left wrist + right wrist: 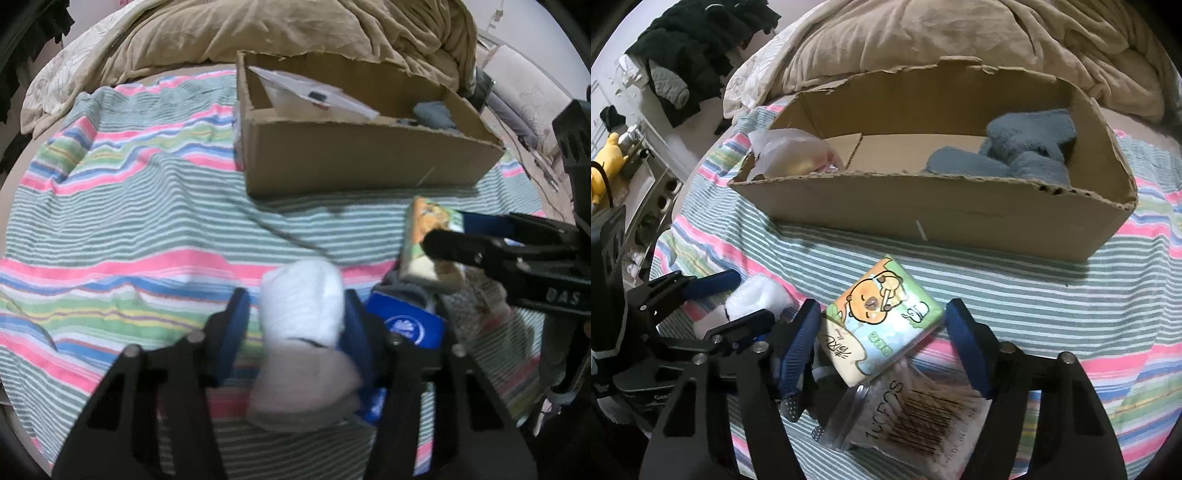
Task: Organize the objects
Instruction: 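Grasp the white socks with the left tool while the right tool grasps the cartoon-printed pack, then lower the white socks and cartoon pack into the box and open both tools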
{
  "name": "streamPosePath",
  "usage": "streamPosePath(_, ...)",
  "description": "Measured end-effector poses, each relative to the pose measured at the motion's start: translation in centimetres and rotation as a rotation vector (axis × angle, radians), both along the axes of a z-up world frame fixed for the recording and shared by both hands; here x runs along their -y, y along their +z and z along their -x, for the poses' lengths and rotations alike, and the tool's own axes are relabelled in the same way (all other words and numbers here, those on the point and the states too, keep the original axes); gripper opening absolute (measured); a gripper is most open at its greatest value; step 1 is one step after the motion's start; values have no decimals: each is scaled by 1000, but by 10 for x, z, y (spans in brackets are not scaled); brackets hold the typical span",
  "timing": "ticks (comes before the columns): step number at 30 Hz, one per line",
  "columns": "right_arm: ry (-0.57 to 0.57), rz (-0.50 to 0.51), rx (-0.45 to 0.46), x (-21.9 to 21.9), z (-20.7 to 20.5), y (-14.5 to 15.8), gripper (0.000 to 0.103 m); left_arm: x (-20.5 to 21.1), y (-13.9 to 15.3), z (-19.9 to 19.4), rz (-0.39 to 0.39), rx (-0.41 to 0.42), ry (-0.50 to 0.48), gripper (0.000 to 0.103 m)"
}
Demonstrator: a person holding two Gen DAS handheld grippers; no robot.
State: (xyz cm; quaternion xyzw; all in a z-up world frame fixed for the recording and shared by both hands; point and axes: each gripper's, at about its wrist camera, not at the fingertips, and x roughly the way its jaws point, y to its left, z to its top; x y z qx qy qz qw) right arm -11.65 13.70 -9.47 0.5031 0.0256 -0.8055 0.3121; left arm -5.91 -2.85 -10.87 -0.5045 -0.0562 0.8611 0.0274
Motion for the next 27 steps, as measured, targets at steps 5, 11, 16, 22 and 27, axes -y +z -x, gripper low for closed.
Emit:
streamPosePath(5, -1, 7, -44, -7, -1, 10, 41, -2, 11, -4, -22, -47, -5, 34)
streamPosePath(11, 24, 16, -86, -6, -9, 21, 33, -5, 28, -7, -27, -85, -4, 31)
streamPosePath(16, 43, 40, -91, -2, -15, 27, 28, 1, 42, -15, -31, -119, 2, 31)
streamPosePath(22, 59, 48, -125, 1, -22, 39, 25, 8, 57, -19, -43, -151, 20, 31)
streamPosePath(27, 62, 44, -174, 0, -27, 59, 24, 11, 73, -18, -49, -184, 24, 31)
